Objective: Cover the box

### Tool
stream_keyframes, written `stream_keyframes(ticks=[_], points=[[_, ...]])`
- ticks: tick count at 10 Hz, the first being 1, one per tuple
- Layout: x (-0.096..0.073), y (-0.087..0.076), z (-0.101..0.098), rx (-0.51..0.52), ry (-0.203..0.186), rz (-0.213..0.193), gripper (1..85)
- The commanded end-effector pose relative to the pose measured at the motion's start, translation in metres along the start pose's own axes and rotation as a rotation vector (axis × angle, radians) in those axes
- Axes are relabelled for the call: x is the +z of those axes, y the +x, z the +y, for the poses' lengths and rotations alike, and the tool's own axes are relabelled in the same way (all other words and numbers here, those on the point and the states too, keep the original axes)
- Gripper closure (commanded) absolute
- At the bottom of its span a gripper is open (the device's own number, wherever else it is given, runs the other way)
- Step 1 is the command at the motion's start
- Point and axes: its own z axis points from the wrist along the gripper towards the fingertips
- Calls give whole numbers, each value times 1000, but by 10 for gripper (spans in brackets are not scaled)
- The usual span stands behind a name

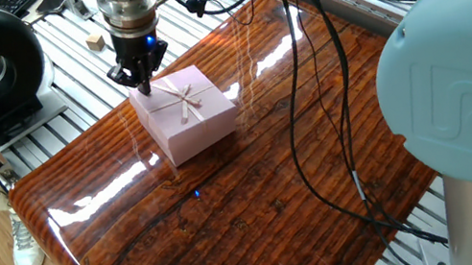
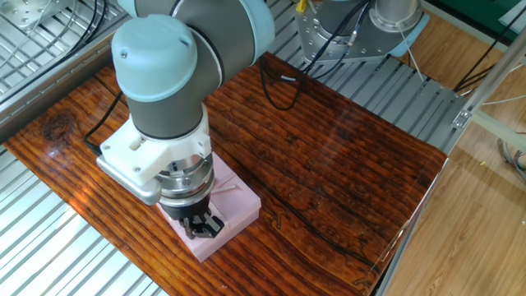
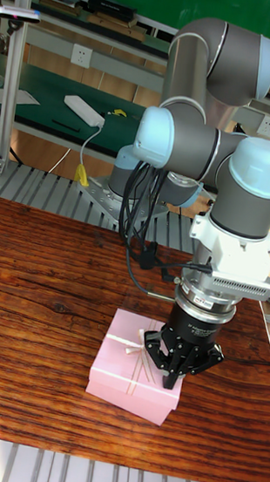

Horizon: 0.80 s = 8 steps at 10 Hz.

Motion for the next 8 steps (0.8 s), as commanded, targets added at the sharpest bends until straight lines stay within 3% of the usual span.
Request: stream_keyframes(ticks=[1,8], points=[[3,-4,2,8,-8,-8,847],[22,-9,-1,7,0,-34,847]])
